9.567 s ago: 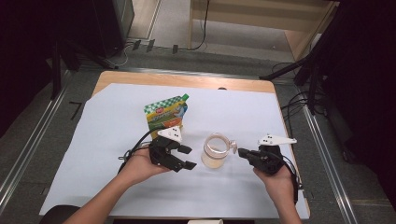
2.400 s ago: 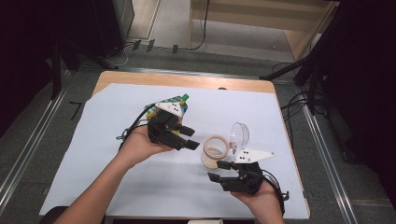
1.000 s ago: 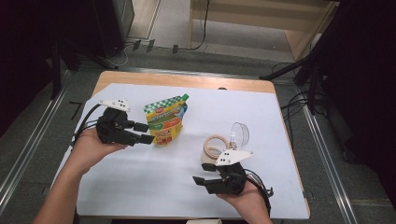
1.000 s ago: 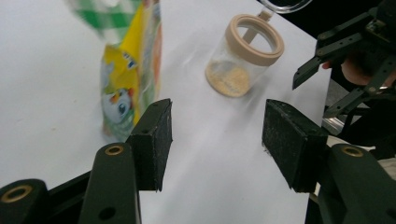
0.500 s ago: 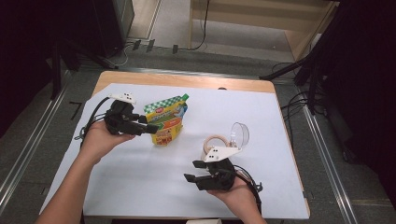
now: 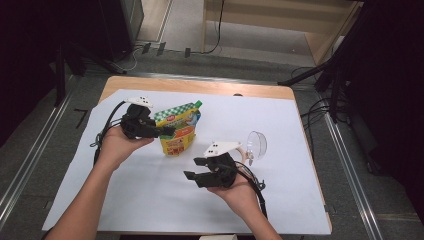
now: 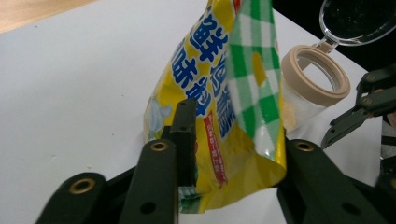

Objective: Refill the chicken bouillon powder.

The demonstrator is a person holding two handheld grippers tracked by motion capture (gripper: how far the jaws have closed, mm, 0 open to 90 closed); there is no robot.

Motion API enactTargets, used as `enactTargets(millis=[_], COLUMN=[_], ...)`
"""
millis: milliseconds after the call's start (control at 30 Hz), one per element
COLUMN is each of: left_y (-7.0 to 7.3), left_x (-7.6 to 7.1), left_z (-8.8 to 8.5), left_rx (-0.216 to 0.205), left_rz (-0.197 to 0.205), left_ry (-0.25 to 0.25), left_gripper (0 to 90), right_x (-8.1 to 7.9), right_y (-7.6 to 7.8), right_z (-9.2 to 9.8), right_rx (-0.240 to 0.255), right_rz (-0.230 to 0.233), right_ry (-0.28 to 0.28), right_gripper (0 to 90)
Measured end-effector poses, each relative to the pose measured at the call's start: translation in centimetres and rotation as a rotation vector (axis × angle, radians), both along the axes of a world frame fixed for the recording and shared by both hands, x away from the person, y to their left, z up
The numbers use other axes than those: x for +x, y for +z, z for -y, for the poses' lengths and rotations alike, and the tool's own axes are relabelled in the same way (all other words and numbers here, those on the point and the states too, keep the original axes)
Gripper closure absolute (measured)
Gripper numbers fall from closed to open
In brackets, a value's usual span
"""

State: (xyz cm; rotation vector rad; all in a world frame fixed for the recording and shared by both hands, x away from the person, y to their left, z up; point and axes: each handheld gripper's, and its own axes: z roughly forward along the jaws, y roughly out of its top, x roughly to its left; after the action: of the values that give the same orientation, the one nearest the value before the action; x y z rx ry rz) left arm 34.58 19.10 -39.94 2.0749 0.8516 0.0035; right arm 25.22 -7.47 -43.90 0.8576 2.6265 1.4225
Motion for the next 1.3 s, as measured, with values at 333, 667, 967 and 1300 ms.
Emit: enactTargets(millis=[333,667,967,1300], left_y=[-0.2,1.3,4.8,7.6], left_x=[-0.2,-0.4,-1.8,-4.0], left_z=[0.9,0.7,0.0,1.0], left_rx=[0.043,0.034,-0.028,-0.025], left_rz=[0.026,0.008,-0.003,0.014], left_ry=[0.010,0.027,-0.005,-0.092], left_gripper=[90.0,90.0,90.0,90.0], right_x=[-0.3,-0.9,-1.2,-0.6], right_y=[-1.6,-2.2,-2.9,-3.9], right_z=[-0.7,-1.1,-1.7,-1.9], right_rx=[-0.005,0.007,-0.013,-0.018], right_rz=[-0.001,-0.017,-0.020,-0.031], right_ry=[0.004,0.012,0.000,-0.052], right_gripper=[46.9,47.3,47.3,48.3])
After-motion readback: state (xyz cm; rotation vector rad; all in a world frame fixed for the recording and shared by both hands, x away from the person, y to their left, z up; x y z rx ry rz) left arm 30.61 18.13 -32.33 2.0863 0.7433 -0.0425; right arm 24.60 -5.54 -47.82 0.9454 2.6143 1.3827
